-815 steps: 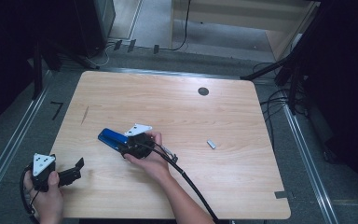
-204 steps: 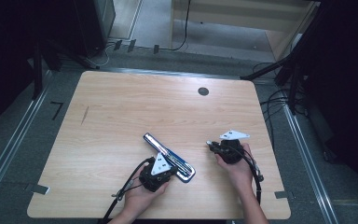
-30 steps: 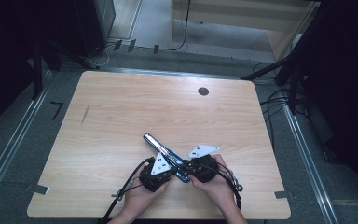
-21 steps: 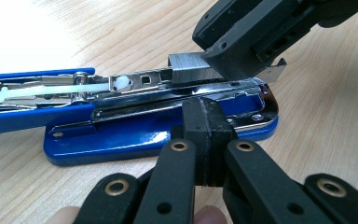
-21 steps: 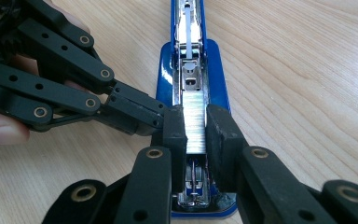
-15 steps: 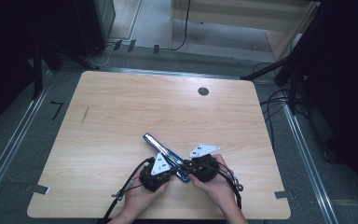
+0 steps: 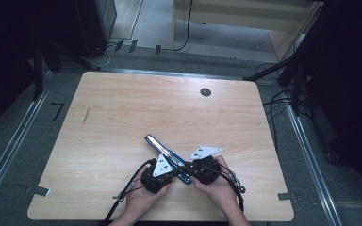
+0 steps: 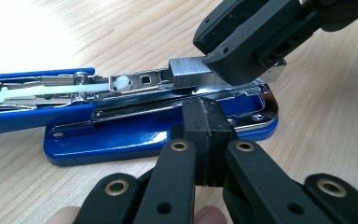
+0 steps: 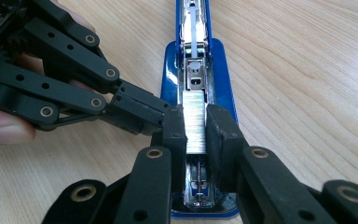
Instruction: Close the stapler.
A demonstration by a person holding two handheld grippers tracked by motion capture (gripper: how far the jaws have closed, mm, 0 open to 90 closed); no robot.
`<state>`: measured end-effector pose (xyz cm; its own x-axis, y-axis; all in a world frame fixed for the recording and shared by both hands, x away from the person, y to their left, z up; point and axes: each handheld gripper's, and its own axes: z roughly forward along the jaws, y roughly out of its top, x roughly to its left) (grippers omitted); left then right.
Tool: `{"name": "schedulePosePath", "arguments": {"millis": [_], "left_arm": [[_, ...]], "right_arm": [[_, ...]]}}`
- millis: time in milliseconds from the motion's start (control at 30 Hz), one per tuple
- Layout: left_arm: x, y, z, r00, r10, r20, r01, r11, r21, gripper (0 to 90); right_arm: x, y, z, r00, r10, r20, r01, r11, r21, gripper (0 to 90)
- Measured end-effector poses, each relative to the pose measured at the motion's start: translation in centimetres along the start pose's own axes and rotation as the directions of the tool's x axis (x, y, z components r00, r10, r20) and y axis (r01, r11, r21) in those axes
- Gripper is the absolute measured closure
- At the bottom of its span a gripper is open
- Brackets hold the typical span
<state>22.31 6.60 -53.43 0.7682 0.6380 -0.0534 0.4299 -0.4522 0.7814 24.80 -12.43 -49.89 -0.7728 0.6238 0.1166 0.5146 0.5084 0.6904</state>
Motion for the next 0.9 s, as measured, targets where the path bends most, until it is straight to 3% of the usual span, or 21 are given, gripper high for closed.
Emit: {"name": "schedulePosePath", "arguments": {"millis": [900], "left_arm": [[0.0,0.0,0.0,1.0,0.001,0.001,-0.001,1.0,0.001,90.0]], "right_arm": [[-0.21,-0.04,-0.08,1.0,0.005,0.005,-0.005,1.0,-0.004,79.8]]}}
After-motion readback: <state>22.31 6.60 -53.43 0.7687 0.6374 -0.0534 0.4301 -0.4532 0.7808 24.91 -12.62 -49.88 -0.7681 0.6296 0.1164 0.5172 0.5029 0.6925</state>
